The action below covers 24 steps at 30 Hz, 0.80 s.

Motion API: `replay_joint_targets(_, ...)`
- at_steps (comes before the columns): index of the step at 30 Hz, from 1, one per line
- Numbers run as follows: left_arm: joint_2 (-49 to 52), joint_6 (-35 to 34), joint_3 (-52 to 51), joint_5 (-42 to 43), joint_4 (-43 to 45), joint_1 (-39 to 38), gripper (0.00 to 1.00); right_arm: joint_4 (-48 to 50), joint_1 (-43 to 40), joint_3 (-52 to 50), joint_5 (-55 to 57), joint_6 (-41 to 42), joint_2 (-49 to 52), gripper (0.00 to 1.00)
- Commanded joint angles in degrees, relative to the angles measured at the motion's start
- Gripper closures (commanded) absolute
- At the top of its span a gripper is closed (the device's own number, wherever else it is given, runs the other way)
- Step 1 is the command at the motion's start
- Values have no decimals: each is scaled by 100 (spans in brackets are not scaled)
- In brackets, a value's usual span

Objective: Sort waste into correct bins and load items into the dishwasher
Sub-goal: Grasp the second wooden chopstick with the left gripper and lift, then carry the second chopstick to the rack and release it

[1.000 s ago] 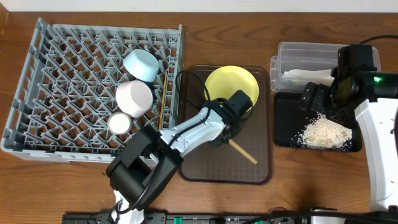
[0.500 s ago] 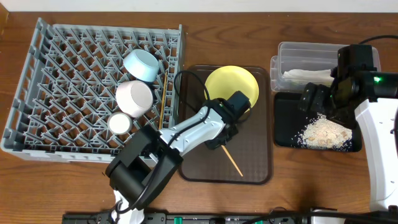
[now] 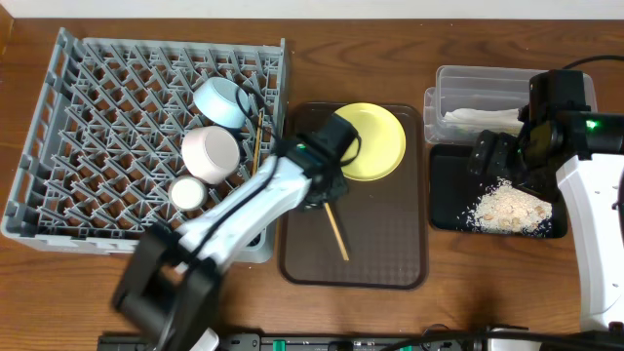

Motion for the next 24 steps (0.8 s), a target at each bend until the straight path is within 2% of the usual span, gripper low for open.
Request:
replay_joint_targets(1, -671, 2409, -4, -111, -98, 96, 92, -20, -55, 20, -4, -72, -103, 1)
replay_joint_targets(11, -1884, 3974, 81, -260, -125, 1241, 92, -24, -55, 20, -4, -72, -103, 1)
replay_joint_targets(16, -1845, 4642, 175, -251, -103, 1834, 92, -22, -55, 20, -26, -70, -103, 1)
replay_joint_targets(21, -1543, 5058, 175, -221, -31, 1969, 92, -22, -55, 20, -35, -68, -103, 1)
replay_joint_targets(24, -1268, 5060, 175, -223, 118, 1978, 92, -22, -55, 20, -70, -70, -103, 1)
